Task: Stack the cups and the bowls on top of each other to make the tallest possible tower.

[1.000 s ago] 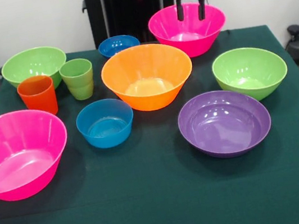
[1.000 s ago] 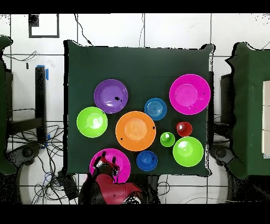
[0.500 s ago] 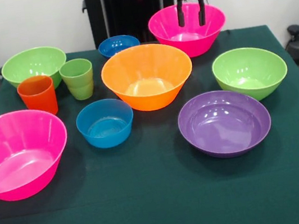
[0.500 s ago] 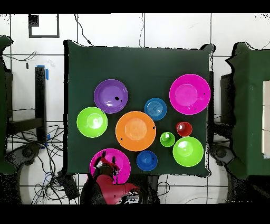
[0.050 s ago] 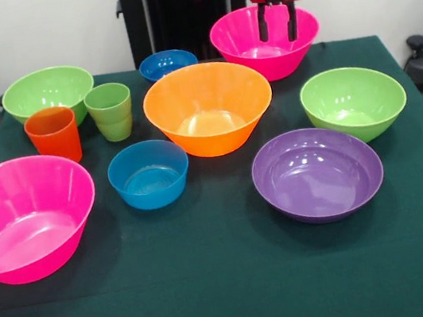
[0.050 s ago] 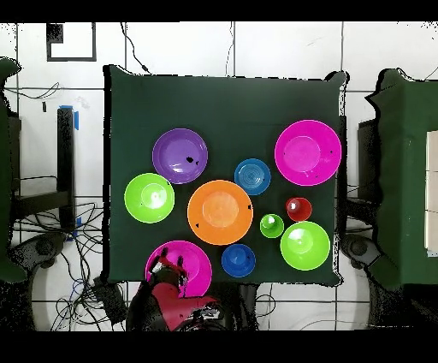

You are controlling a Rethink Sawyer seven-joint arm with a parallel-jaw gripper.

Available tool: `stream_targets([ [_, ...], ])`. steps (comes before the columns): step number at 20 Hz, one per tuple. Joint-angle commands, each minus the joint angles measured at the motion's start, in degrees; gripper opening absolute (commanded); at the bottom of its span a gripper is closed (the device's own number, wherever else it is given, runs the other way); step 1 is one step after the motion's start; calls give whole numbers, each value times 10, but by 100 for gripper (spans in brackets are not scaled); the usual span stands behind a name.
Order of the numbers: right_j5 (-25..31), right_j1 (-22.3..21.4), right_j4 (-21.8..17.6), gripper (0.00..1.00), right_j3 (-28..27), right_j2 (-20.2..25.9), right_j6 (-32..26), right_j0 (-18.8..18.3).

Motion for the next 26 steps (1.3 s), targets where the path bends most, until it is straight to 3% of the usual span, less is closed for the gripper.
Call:
stream_targets([
  [1,0,-10,45,100,13,68,145,12],
  [8,93,-141,51,100,75,57,112,4],
  [11,118,-162,48,100,76,66,104,-4],
  [14,108,-146,46,100,67,76,115,-2],
  [22,28,-35,17,100,12,98,129,-18],
  [26,14,-12,13,100,-6,105,122,-24],
])
